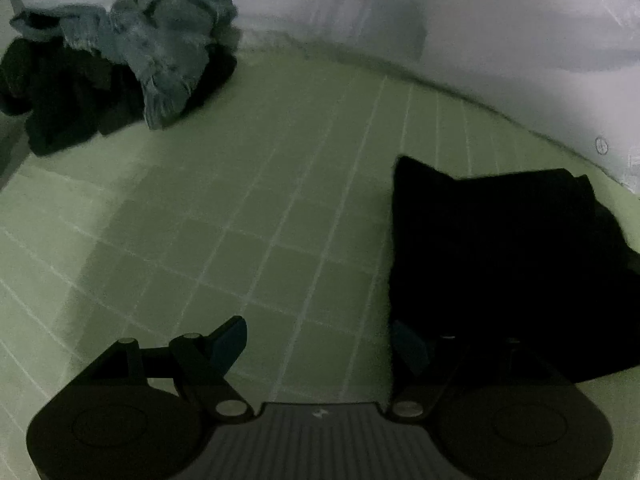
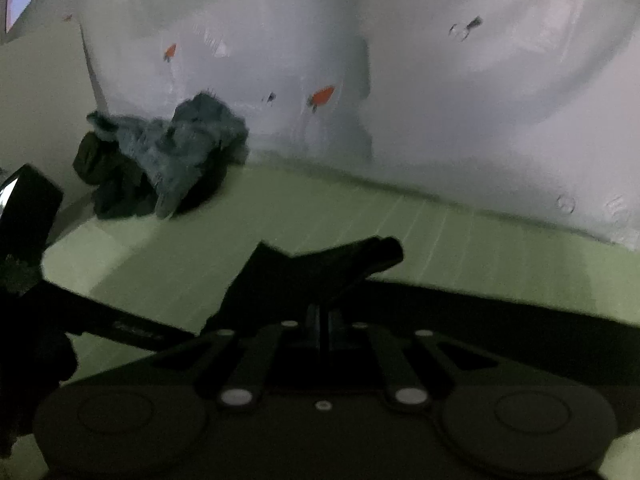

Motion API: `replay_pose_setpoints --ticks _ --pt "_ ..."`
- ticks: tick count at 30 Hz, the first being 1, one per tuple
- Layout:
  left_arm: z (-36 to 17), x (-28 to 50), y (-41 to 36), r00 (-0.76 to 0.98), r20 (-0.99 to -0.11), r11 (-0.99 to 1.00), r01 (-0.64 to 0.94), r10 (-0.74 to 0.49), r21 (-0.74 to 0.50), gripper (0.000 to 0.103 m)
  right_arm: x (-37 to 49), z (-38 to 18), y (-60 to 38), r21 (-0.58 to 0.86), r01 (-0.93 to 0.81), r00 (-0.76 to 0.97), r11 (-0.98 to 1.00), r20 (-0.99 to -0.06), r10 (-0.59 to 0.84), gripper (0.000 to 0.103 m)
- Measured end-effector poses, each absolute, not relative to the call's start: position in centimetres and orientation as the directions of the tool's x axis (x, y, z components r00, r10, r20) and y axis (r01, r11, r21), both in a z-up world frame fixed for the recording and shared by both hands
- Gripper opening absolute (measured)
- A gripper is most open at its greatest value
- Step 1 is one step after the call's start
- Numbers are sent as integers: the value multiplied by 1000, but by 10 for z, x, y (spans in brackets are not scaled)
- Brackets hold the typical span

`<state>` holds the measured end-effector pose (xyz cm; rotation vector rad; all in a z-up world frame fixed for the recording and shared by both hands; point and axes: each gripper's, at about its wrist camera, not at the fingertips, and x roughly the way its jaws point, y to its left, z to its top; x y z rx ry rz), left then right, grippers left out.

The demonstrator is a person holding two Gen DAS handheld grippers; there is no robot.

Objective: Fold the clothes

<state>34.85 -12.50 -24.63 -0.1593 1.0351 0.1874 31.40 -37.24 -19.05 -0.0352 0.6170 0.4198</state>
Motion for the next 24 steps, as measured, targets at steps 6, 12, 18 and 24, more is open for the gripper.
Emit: replay_pose_setpoints --ticks 6,12,18,24 --pt "-232 369 -145 522 -848 985 -172 91 0 81 319 -171 -429 139 -300 806 944 -492 328 4" --pt "-248 384 -182 486 -872 998 -29 64 57 81 323 -204 -473 70 -133 806 989 -573 149 4" --pt "-265 385 -196 468 -880 993 32 83 111 82 328 -246 -505 241 36 724 970 -675 141 11" --pt "-264 386 -192 462 -884 996 19 68 86 84 338 -258 -523 455 170 717 874 -666 208 43"
